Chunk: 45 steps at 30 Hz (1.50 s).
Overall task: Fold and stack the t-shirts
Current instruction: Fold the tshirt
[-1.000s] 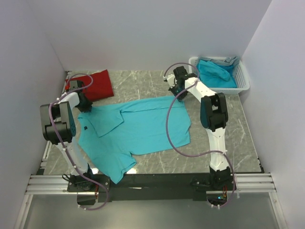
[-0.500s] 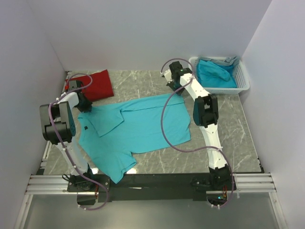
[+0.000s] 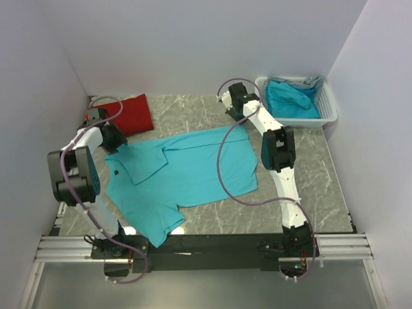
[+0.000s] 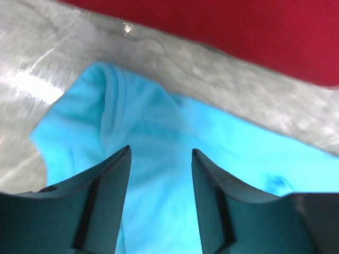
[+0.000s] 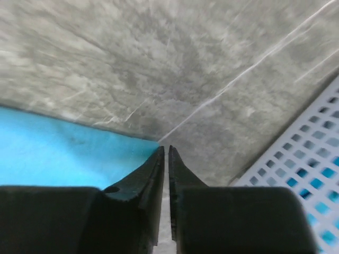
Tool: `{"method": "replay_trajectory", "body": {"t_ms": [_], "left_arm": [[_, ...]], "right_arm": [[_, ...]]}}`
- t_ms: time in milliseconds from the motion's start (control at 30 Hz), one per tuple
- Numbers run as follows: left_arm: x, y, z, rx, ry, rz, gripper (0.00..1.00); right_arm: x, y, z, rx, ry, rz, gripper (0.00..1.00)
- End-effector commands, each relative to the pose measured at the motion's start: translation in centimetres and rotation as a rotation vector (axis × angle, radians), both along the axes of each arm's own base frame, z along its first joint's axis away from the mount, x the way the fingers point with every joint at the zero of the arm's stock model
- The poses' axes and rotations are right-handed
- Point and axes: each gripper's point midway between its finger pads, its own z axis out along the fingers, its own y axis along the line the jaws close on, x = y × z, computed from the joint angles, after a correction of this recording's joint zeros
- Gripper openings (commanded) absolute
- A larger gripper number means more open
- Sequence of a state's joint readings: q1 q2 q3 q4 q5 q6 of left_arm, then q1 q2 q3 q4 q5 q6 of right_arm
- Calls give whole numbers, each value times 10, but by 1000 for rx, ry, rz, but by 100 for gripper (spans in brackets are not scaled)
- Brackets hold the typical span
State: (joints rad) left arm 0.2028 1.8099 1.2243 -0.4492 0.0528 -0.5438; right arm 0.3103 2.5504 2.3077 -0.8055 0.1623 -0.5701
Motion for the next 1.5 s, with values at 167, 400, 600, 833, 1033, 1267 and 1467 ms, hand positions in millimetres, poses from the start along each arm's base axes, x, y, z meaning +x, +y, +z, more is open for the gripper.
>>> {"method": "replay_trajectory", "body": {"t_ms": [167, 400, 600, 833, 1033, 1267, 1467], "left_arm": [[-2, -25, 103, -30, -312, -125, 60], [2, -122, 125, -89, -398, -488, 58], [9, -230, 107, -157, -328, -767, 39], [16, -283, 91, -100, -288, -832, 33], [9, -249, 121, 62, -358, -741, 40], [-46, -210, 124, 152, -378, -710, 47], [-75, -184, 121, 206, -407, -641, 47]], "right_arm": [[4, 51, 161, 250, -294, 104, 17], [-84, 92, 220, 587, -194, 273, 24], [-176, 72, 211, 730, -97, 307, 31], [-232, 16, 118, 510, 32, 247, 45], [-234, -11, 59, 368, 123, 157, 51], [-245, -28, 56, 459, 199, 105, 63], [-294, -25, 34, 533, 412, 133, 63]]}}
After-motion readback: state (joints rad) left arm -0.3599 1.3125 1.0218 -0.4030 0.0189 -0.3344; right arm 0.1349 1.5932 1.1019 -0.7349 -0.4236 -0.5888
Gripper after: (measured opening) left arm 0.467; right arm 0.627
